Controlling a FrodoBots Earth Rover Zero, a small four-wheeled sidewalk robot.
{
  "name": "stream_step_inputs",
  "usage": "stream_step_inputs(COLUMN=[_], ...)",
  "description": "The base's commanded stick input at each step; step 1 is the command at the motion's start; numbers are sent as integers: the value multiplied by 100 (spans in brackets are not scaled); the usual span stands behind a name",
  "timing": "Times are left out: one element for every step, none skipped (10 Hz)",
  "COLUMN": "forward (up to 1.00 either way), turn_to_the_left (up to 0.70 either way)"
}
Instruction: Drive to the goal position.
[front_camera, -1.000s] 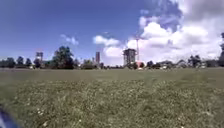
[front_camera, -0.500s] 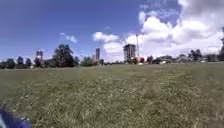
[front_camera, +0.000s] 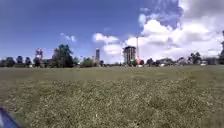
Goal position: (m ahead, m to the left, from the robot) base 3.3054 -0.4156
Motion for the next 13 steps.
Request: stream_step_inputs(forward=[70,70,70,70,70,70,70,70,70,70,70,70,70], turn_to_the_left=[0,0,0,0,0,0,0,0,0,0,0,0,0])
